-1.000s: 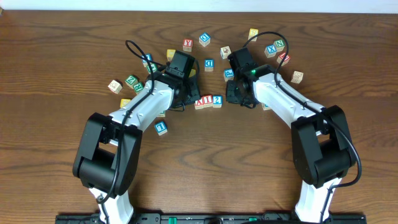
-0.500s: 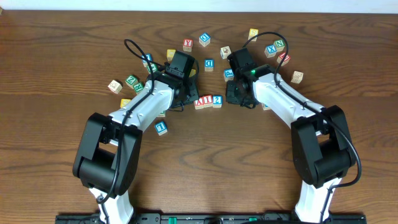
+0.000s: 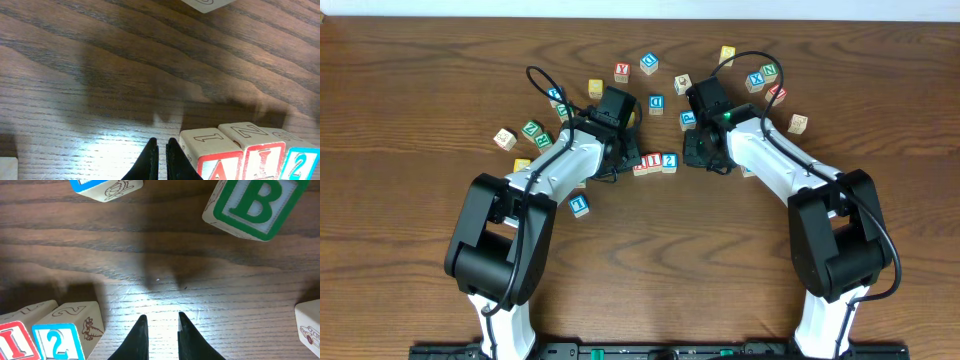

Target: Spell out AI2

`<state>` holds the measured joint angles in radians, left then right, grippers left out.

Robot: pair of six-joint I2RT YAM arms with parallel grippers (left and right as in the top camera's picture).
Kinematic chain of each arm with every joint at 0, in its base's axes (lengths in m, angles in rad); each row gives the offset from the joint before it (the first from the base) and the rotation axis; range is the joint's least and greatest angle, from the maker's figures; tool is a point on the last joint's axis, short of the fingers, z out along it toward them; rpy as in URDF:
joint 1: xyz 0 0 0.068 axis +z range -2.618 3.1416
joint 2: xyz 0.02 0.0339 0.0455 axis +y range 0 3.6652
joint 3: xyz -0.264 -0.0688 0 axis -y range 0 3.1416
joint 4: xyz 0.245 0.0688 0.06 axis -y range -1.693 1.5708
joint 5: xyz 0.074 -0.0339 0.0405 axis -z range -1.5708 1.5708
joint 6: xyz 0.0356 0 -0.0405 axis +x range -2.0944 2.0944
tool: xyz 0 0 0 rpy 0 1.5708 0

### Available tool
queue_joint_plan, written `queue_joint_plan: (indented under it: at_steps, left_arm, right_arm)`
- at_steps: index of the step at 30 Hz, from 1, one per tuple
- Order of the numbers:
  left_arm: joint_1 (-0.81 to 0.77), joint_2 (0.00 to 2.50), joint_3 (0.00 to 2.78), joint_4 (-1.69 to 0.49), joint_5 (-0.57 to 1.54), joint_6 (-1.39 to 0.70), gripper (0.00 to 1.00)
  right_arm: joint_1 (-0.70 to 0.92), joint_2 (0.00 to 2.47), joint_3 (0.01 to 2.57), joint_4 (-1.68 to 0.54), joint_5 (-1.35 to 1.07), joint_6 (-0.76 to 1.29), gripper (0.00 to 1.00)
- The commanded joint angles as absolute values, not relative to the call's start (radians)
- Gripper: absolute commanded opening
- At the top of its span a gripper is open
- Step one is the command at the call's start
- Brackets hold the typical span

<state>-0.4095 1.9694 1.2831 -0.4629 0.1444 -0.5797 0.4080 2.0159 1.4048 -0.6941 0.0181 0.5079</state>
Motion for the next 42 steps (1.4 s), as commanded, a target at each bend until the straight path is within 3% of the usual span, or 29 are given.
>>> queue_joint_plan:
  at_steps: [1,42]
  left_arm:
    - [-0.412,1.975,1.268,-0.458,0.157,-0.580,0.07]
    - [-0.428,1.975,1.268,-0.379,0.251,-0.487,0.07]
  right_arm:
    - [0.405,2.003,1.410,-0.695,0.024,0.508,0.16]
    - [0.408,2.003,1.410,-0.726,-0.002,0.496,0.15]
